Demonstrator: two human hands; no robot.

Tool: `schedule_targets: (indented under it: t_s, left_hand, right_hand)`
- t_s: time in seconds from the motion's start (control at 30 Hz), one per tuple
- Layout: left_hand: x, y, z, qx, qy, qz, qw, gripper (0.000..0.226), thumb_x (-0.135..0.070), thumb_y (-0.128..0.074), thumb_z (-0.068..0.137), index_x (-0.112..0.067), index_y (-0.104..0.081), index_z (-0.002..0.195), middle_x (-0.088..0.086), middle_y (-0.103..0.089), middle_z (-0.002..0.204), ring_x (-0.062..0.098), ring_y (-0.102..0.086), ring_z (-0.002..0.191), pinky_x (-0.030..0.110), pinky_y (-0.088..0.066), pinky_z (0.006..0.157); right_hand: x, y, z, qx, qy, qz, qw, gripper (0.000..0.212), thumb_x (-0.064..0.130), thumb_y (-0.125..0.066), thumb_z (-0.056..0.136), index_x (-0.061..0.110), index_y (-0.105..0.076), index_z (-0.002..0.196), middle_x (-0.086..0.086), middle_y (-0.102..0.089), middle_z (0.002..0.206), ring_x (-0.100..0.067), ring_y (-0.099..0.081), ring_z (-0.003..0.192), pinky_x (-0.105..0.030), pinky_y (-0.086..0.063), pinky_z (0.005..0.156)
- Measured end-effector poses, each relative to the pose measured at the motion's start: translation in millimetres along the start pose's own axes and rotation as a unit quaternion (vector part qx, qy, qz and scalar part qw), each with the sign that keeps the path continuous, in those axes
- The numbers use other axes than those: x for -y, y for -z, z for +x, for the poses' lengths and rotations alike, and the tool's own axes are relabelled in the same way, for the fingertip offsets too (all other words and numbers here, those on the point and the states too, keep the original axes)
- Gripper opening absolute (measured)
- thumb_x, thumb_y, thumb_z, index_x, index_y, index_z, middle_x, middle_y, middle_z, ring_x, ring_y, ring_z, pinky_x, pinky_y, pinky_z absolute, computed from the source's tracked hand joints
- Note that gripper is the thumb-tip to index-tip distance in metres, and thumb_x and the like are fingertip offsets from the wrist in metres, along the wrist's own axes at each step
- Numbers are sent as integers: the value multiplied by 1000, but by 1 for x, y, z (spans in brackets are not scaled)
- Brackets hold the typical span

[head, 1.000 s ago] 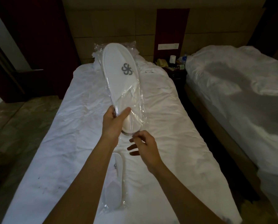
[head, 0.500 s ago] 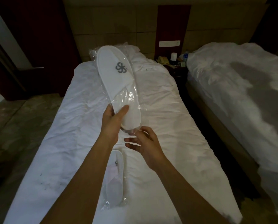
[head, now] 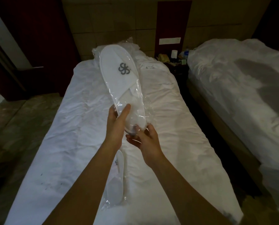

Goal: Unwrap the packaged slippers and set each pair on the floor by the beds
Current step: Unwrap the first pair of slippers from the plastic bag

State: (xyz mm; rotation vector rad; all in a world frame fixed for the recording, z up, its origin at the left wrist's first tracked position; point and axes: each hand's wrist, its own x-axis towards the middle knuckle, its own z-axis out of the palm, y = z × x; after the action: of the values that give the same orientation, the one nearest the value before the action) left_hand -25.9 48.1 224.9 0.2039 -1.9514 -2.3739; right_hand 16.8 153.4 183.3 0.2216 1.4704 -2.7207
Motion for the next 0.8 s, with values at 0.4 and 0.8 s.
schedule_targets:
  t_s: [0.4, 0.8]
  left_hand:
    - [32, -16, 8, -35, 88, 8, 995, 43, -27, -70, 86, -13, -58, 125, 6, -68, 114, 24, -66, 101, 43, -58, 85]
    - [83, -25, 43, -27, 199, -71, 977, 34, -19, -75, 83, -8, -62, 113, 13, -69, 115, 25, -70, 95, 33, -59, 64]
  right_hand:
    - [-8, 28, 0, -61, -43, -12, 997, 30, 17, -66, 91, 6, -54, 117, -24, -67, 109, -30, -73, 77, -37, -61, 72]
    - [-25, 99, -38, -104, -111, -72, 986, 28, 14, -62, 93, 1, -50, 114, -25, -65, 103, -34, -70, 72, -40, -61, 72]
